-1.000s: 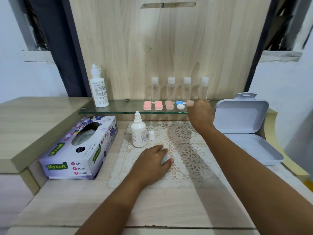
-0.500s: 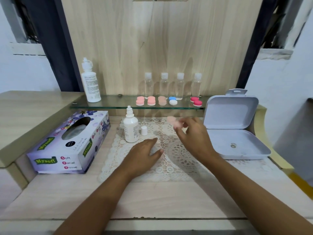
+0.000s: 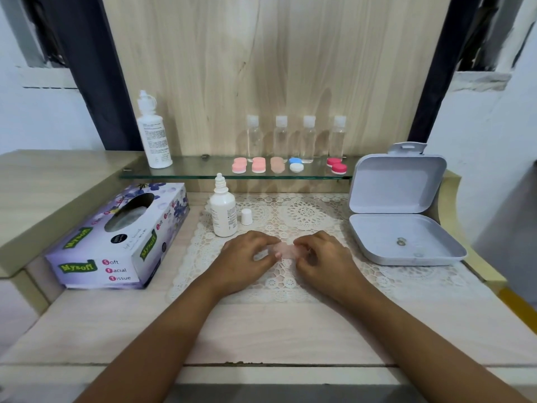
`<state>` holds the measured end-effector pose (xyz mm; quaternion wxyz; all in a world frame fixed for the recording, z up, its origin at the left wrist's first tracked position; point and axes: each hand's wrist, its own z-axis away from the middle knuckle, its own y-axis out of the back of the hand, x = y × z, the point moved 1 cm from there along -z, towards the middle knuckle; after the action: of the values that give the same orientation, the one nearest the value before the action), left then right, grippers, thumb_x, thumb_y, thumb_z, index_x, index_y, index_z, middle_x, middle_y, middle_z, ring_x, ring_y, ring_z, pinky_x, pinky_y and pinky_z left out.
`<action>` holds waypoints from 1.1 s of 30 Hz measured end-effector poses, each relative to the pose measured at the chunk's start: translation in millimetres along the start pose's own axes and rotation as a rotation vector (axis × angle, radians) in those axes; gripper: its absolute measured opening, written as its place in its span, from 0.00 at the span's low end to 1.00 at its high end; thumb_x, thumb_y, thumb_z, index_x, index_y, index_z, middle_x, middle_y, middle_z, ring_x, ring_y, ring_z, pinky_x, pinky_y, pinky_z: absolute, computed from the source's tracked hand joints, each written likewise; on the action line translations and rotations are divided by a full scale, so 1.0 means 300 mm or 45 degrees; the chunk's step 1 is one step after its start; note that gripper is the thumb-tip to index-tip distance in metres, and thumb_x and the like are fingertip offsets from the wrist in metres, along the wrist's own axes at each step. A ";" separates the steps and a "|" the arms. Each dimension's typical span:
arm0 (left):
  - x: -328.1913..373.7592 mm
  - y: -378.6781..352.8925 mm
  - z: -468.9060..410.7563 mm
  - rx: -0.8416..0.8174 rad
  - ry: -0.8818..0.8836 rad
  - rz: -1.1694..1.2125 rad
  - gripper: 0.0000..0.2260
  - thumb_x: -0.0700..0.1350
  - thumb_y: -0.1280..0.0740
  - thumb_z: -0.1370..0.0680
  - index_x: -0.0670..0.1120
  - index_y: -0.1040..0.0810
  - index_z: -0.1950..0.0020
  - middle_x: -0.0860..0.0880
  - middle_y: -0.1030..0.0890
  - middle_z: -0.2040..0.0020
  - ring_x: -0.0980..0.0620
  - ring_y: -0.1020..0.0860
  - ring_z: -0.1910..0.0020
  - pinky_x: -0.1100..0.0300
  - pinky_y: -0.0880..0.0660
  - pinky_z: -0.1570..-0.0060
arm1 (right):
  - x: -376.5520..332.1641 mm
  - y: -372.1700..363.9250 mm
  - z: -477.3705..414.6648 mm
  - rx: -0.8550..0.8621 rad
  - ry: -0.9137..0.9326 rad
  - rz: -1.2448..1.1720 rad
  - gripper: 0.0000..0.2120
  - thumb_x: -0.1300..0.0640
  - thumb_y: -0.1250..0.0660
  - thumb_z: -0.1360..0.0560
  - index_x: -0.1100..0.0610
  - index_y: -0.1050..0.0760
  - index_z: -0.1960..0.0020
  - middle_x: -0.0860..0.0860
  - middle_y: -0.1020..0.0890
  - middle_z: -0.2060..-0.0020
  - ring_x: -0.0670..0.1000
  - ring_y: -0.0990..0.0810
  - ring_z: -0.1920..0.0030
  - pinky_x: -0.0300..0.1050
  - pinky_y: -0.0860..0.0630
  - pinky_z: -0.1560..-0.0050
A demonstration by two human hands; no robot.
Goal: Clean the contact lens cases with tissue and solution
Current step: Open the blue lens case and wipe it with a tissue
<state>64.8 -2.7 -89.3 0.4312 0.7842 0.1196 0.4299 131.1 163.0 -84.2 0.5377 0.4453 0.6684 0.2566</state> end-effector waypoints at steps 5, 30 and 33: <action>0.011 0.001 0.003 0.014 -0.025 0.017 0.23 0.64 0.40 0.30 0.52 0.21 0.45 0.57 0.23 0.48 0.57 0.25 0.45 0.51 0.30 0.41 | -0.001 -0.002 0.001 -0.011 0.045 -0.031 0.13 0.50 0.35 0.27 0.50 0.25 0.43 0.47 0.25 0.49 0.50 0.27 0.43 0.52 0.31 0.41; 0.007 -0.011 0.004 -0.018 -0.068 -0.001 0.29 0.63 0.47 0.32 0.53 0.25 0.36 0.57 0.24 0.43 0.54 0.27 0.40 0.47 0.33 0.37 | -0.003 -0.001 0.009 0.040 0.238 -0.124 0.08 0.58 0.34 0.26 0.57 0.23 0.48 0.48 0.28 0.55 0.46 0.29 0.55 0.35 0.37 0.55; 0.002 -0.009 0.001 0.006 -0.042 0.028 0.27 0.65 0.45 0.32 0.54 0.22 0.42 0.59 0.25 0.49 0.55 0.26 0.44 0.48 0.31 0.39 | -0.003 -0.003 0.008 0.049 0.250 -0.124 0.09 0.57 0.35 0.26 0.57 0.23 0.47 0.48 0.28 0.55 0.46 0.29 0.55 0.35 0.37 0.55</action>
<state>65.9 -1.0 -91.3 0.4266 0.7934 0.1049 0.4212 133.1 161.6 -85.2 0.4728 0.3950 0.7436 0.2597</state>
